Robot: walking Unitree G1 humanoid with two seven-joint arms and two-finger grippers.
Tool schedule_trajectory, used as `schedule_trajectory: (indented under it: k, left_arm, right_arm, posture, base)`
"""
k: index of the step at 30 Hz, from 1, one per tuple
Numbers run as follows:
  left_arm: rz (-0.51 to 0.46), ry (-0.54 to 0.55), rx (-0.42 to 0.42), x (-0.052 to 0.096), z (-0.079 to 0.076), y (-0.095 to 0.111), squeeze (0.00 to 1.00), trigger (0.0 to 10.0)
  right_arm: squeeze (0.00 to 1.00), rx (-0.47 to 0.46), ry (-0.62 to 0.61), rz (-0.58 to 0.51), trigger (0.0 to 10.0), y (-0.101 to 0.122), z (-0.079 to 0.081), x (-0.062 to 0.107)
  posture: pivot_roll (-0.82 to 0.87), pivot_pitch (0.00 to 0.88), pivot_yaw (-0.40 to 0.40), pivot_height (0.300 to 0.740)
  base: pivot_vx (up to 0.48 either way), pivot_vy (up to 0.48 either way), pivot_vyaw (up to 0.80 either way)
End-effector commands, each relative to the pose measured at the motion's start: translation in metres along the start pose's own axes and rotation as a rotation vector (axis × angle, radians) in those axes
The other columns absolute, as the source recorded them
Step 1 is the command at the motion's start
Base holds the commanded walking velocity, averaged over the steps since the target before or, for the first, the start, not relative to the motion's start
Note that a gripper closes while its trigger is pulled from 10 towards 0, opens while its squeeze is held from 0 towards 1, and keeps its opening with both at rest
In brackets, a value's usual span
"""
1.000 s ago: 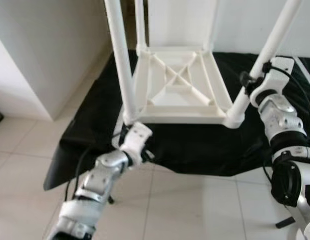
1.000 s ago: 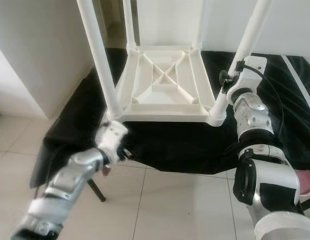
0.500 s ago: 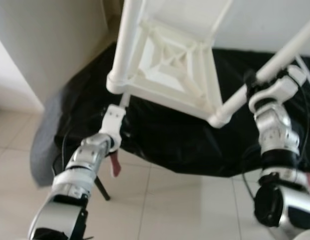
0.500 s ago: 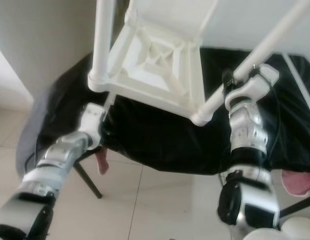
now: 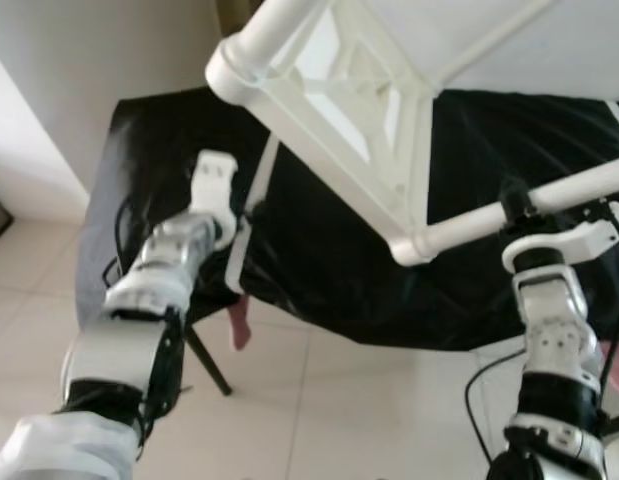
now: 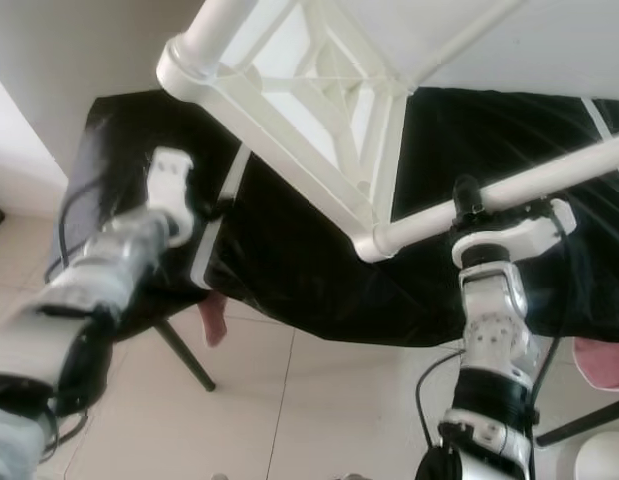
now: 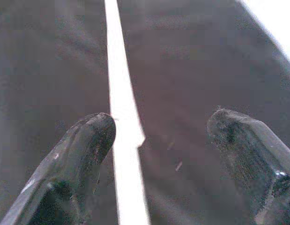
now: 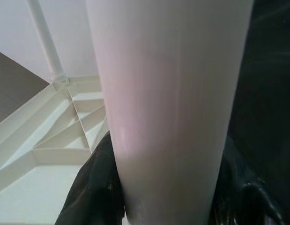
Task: Building children table
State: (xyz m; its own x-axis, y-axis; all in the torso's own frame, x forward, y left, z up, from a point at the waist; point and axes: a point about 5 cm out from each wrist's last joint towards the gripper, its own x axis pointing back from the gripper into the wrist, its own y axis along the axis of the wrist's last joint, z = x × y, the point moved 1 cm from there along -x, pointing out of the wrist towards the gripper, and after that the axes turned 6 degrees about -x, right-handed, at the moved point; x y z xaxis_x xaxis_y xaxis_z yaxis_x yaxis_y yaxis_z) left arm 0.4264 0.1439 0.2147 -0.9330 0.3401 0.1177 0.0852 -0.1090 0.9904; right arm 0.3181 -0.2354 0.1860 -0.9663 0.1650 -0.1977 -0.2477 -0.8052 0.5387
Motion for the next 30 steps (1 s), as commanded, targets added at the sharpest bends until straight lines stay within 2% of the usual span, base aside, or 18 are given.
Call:
schedule_trajectory:
  k: [1, 2, 4, 5, 7, 9, 11, 14, 15, 17, 19, 20, 21, 23, 24, 27, 29, 30]
  left_arm:
    - [0.015, 0.147, 0.055, 0.0, 0.01, -0.001, 0.0, 10.0]
    - [0.015, 0.147, 0.055, 0.0, 0.01, -0.001, 0.0, 10.0]
    - [-0.107, 0.079, 0.155, -0.007, -0.003, 0.04, 0.0, 10.0]
    - [-0.107, 0.079, 0.155, -0.007, -0.003, 0.04, 0.0, 10.0]
    - [-0.203, -0.02, 0.204, -0.013, -0.024, 0.074, 0.0, 10.0]
    - [-0.25, -0.105, 0.198, -0.016, -0.044, 0.092, 0.0, 10.0]
    - [-0.267, -0.142, 0.198, -0.017, -0.052, 0.098, 0.0, 10.0]
    - [-0.335, -0.294, 0.223, -0.018, -0.088, 0.125, 0.0, 10.0]
    - [-0.335, -0.294, 0.223, -0.018, -0.088, 0.125, 0.0, 10.0]
    - [-0.364, -0.366, 0.23, -0.018, -0.107, 0.137, 0.0, 10.0]
    - [-0.372, -0.388, 0.229, -0.017, -0.113, 0.14, 0.0, 10.0]
    - [-0.39, -0.422, 0.227, -0.016, -0.123, 0.147, 0.0, 10.0]
    - [-0.405, -0.446, 0.204, -0.014, -0.131, 0.153, 0.0, 10.0]
    - [-0.405, -0.446, 0.204, -0.014, -0.131, 0.153, 0.0, 10.0]
    - [-0.428, -0.478, 0.17, -0.012, -0.142, 0.161, 0.0, 10.0]
    - [-0.443, -0.491, 0.16, -0.01, -0.145, 0.165, 0.0, 10.0]
    - [-0.461, -0.505, 0.152, -0.008, -0.149, 0.172, 0.0, 10.0]
    - [-0.481, -0.528, 0.141, -0.005, -0.155, 0.178, 0.0, 10.0]
  right_arm:
    - [0.0, -0.055, -0.064, 0.103, 10.0, -0.022, -0.015, 0.01]
    - [0.0, -0.055, -0.064, 0.103, 10.0, -0.022, -0.015, 0.01]
    - [0.0, -0.043, -0.077, 0.135, 10.0, -0.028, -0.021, 0.022]
    - [0.0, -0.043, -0.077, 0.135, 10.0, -0.028, -0.021, 0.022]
    - [0.0, -0.024, -0.101, 0.169, 10.0, -0.033, -0.027, 0.032]
    - [0.0, -0.03, -0.117, 0.184, 10.0, -0.035, -0.03, 0.038]
    - [0.0, -0.041, -0.122, 0.187, 10.0, -0.036, -0.031, 0.04]
    - [0.0, -0.053, -0.146, 0.202, 10.0, -0.042, -0.036, 0.051]
    - [0.0, -0.053, -0.146, 0.202, 10.0, -0.042, -0.036, 0.051]
    - [0.0, -0.034, -0.175, 0.194, 10.0, -0.044, -0.044, 0.059]
    - [0.0, -0.031, -0.189, 0.184, 10.0, -0.045, -0.047, 0.064]
    - [1.0, -0.017, -0.212, 0.161, 10.0, -0.043, -0.05, 0.073]
    - [1.0, -0.006, -0.228, 0.129, 10.0, -0.04, -0.051, 0.082]
    - [1.0, -0.006, -0.228, 0.129, 10.0, -0.04, -0.051, 0.082]
    - [1.0, 0.0, -0.256, 0.083, 10.0, -0.032, -0.05, 0.096]
    - [1.0, -0.004, -0.274, 0.069, 10.0, -0.029, -0.049, 0.103]
    - [1.0, -0.005, -0.314, 0.056, 10.0, -0.026, -0.048, 0.115]
    - [1.0, 0.0, -0.375, 0.048, 10.0, -0.023, -0.05, 0.134]
  posture:
    - [-0.06, 0.06, 0.064, 0.74]
    - [-0.06, 0.06, 0.064, 0.74]
    - [-0.06, 0.059, 0.062, 0.74]
    - [-0.06, 0.059, 0.062, 0.74]
    - [-0.05, 0.058, 0.06, 0.74]
    - [-0.05, 0.058, 0.058, 0.74]
    - [-0.05, 0.058, 0.058, 0.74]
    - [-0.04, 0.056, 0.057, 0.74]
    - [-0.04, 0.056, 0.057, 0.74]
    - [-0.04, 0.056, 0.057, 0.74]
    - [-0.03, 0.056, 0.058, 0.74]
    - [-0.03, 0.059, 0.062, 0.74]
    - [-0.03, 0.062, 0.068, 0.74]
    - [-0.03, 0.062, 0.068, 0.74]
    - [-0.05, 0.068, 0.08, 0.74]
    - [-0.05, 0.073, 0.087, 0.74]
    - [-0.06, 0.082, 0.103, 0.74]
    - [-0.08, 0.089, 0.12, 0.74]
  base:
    - [0.0, 0.0, 0.0]
    - [0.0, 0.0, 0.0]
    - [0.0, 0.0, 0.0]
    - [0.0, 0.0, 0.0]
    - [0.0, 0.0, 0.0]
    - [0.0, 0.0, 0.0]
    - [0.0, 0.0, 0.0]
    - [0.0, 0.0, 0.0]
    - [0.0, 0.0, 0.0]
    - [0.0, 0.0, 0.0]
    - [0.0, 0.0, 0.0]
    - [0.0, 0.0, 0.0]
    - [0.0, 0.0, 0.0]
    - [0.0, 0.0, 0.0]
    - [0.0, 0.0, 0.0]
    - [0.0, 0.0, 0.0]
    - [0.0, 0.0, 0.0]
    - [0.0, 0.0, 0.0]
